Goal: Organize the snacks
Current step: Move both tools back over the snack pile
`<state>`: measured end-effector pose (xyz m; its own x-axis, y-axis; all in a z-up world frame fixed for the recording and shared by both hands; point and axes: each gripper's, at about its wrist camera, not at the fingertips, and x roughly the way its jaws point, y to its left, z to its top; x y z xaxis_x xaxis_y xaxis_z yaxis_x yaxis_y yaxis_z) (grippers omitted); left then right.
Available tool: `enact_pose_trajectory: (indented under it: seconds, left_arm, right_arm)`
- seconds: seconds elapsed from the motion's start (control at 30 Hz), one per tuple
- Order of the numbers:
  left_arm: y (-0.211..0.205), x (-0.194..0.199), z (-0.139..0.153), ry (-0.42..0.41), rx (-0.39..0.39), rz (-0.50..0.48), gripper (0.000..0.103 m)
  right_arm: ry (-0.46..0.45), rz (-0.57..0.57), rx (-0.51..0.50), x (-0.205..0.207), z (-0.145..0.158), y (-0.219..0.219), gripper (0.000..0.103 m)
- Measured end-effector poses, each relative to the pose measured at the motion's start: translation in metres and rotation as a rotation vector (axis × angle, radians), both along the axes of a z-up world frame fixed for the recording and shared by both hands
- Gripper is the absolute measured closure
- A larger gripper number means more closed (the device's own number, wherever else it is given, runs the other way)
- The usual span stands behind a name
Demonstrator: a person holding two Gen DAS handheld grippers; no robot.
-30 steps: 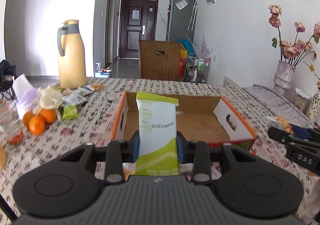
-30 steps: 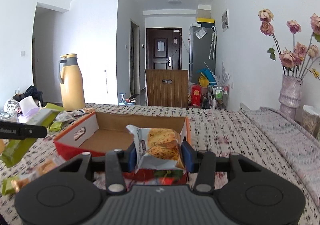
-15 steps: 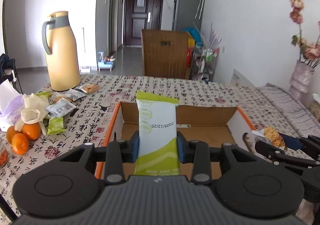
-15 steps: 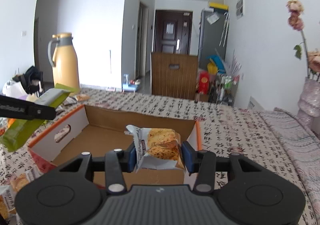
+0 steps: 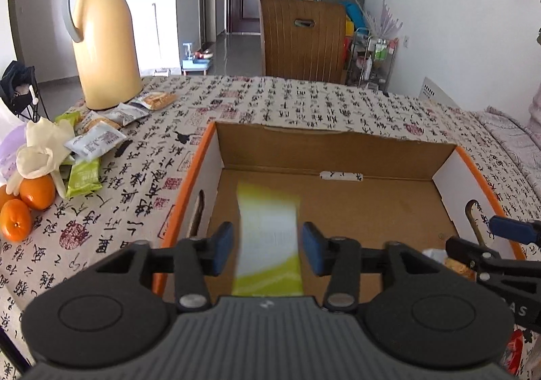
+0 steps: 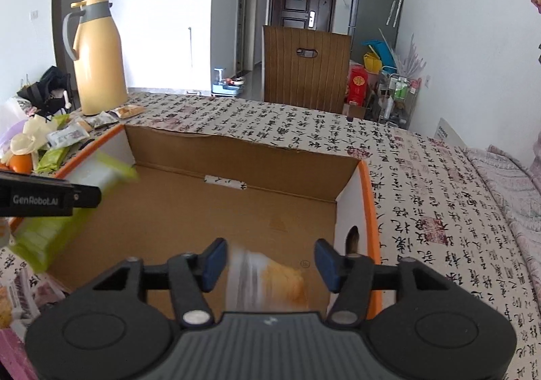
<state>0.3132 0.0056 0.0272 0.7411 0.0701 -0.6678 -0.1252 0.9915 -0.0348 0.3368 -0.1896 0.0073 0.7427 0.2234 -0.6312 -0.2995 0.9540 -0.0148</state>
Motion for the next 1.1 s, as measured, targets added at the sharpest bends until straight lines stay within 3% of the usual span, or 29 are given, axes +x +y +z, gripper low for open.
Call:
enact_pose_trajectory:
  seconds: [0.03, 0.07, 0.17, 0.63, 0.87, 1.1]
  left_arm:
    - [0.002, -0.003, 0.002, -0.016, -0.005, 0.004, 0.012]
    - [0.004, -0.006, 0.004, -0.040, -0.009, 0.013, 0.001]
    - [0.006, -0.020, 0.013, -0.114, -0.028, 0.000, 0.000]
    - [0.006, -0.080, 0.036, -0.189, -0.059, -0.006, 0.000]
    - [0.013, -0.121, 0.030, -0.207, -0.089, -0.012, 0.000]
    - [0.016, -0.166, 0.022, -0.231, -0.098, -0.004, 0.000]
  right_arm:
    - [-0.010, -0.005, 0.004, -0.002, 0.001, -0.001, 0.019]
    - [-0.028, -0.010, 0.011, -0.005, 0.002, -0.002, 0.007]
    - [-0.054, -0.017, 0.032, -0.013, 0.007, -0.007, 0.000]
    - [-0.148, -0.033, 0.081, -0.079, 0.031, -0.024, 0.000]
    - [-0.200, -0.047, 0.101, -0.133, 0.035, -0.032, 0.000]
    - [-0.194, -0.050, 0.145, -0.176, 0.026, -0.039, 0.000]
